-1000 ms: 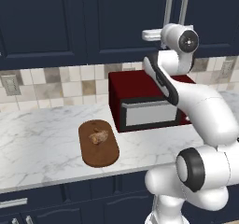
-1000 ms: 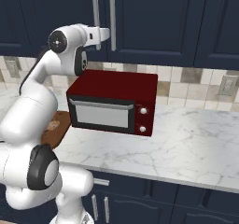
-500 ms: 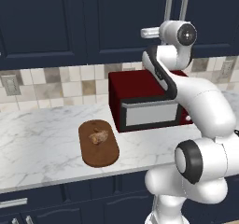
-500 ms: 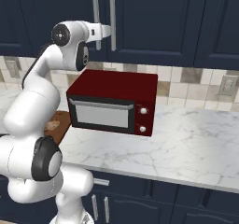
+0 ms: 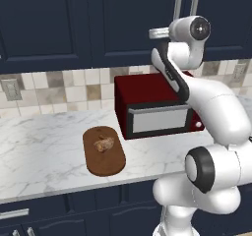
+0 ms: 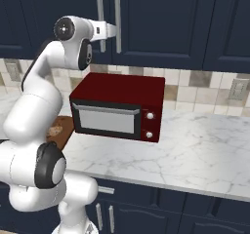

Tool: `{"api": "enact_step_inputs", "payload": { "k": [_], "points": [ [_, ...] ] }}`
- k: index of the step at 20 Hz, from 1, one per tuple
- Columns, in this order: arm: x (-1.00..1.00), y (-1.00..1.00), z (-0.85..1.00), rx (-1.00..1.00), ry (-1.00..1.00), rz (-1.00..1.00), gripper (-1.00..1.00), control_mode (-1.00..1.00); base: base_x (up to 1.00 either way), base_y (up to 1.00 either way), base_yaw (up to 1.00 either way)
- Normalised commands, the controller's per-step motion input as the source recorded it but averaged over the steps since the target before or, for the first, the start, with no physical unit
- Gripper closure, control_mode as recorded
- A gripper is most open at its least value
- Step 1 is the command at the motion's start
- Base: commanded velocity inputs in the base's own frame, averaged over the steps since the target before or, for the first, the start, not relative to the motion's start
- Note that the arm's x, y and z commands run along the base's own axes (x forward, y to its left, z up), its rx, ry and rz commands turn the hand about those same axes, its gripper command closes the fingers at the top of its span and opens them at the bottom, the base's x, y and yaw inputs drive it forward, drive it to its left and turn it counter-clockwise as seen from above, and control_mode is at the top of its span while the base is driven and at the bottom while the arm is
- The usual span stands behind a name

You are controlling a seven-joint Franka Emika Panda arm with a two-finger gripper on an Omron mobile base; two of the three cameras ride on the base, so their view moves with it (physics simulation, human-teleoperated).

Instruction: Open the cabinet, retrieve the rolling pin, and place it next to the meat on the cutting board to prepare for tenderizing.

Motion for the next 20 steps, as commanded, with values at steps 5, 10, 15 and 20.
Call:
{"api": "enact_step_inputs", "payload": {
  "k": [5, 10, 15, 20],
  "points": [
    [0.16, -0.42, 0.0, 0.03, 0.0, 0.08, 1.0, -1.0, 0.0, 0.0, 0.0],
    [0.11, -0.53, -0.01, 0.04, 0.0, 0.13, 1.0, -1.0, 0.0, 0.0, 0.0],
    [0.32, -0.06, -0.04, 0.01, 0.01, 0.04, 1.0, -1.0, 0.0, 0.0, 0.0],
    [0.05, 0.0, 0.0, 0.0, 0.03, 0.0, 1.0, -1.0, 0.0, 0.0, 0.0]
  ]
}}
